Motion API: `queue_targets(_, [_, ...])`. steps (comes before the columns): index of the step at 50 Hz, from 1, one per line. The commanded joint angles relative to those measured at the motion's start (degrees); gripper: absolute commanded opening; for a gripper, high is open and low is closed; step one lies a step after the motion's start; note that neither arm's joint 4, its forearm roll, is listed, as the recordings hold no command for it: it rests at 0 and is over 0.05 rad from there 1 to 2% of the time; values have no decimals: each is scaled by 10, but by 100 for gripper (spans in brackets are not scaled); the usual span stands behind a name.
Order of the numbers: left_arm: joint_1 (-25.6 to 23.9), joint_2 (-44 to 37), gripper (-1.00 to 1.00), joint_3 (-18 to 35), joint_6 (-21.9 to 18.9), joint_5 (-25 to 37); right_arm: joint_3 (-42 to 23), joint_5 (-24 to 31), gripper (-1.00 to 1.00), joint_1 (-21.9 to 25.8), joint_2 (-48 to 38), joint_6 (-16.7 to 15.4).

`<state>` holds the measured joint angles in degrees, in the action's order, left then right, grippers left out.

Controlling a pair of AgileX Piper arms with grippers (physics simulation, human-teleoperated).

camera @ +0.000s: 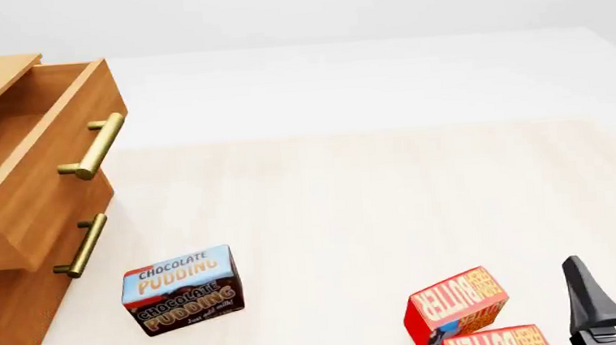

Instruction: Put the bowl in the top drawer of the cabinet.

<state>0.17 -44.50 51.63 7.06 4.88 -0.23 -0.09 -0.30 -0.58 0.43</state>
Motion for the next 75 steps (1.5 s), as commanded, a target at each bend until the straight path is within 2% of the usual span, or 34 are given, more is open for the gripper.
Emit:
queue_targets(1, [4, -44, 100, 13, 35, -9, 0, 0, 100, 0, 0, 0])
queue_targets(17, [7, -89, 100, 26, 46, -24, 0, 0, 100, 0, 0, 0])
queue_targets(42, [34, -150, 100, 23, 92, -35, 0, 0, 100, 0, 0, 0])
queue_targets(45, [36, -158, 100, 22, 102, -36, 0, 0, 100, 0, 0, 0])
queue_targets(47, [34, -167, 100, 21, 131, -32, 0, 0, 100, 0, 0, 0])
queue_targets(54, [32, -162, 100, 20, 123, -33, 0, 0, 100, 0, 0, 0])
queue_targets(58, [36, -172, 100, 15, 144, -34, 0, 0, 100, 0, 0, 0])
queue_targets(75, [41, -188, 100, -1, 155, -45, 0, 0, 100, 0, 0, 0])
